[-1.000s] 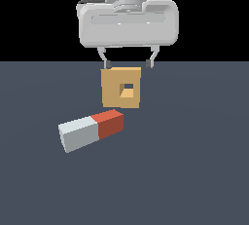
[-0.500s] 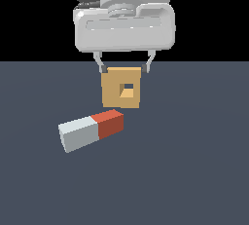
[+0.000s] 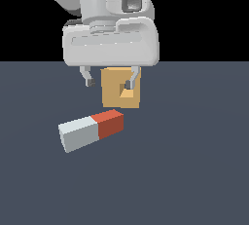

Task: Insert the peg into the horizontal hole in a box.

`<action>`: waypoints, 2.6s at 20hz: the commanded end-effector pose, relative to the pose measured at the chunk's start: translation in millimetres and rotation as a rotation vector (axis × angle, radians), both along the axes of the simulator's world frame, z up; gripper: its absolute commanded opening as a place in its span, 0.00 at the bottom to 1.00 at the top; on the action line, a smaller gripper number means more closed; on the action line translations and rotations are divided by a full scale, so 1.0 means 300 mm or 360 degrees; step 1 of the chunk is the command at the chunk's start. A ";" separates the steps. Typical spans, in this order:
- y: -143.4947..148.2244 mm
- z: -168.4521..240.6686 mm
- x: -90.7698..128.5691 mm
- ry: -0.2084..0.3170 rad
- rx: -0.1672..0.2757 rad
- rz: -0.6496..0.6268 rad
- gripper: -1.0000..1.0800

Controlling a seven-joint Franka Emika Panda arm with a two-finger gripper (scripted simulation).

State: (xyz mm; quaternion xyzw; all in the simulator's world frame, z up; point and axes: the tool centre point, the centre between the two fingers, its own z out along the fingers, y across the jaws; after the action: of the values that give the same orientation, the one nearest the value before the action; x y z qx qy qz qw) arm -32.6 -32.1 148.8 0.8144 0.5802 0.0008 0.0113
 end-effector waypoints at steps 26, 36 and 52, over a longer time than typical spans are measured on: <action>-0.017 -0.247 -0.298 0.0014 0.0032 -0.0930 0.96; -0.015 -0.263 -0.297 0.0015 0.0033 -0.0926 0.96; -0.014 -0.414 -0.297 0.0014 0.0034 -0.0926 0.00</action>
State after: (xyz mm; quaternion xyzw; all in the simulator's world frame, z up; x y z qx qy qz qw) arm -122.2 -36.5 25.3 0.9467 0.3222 -0.0005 -0.0002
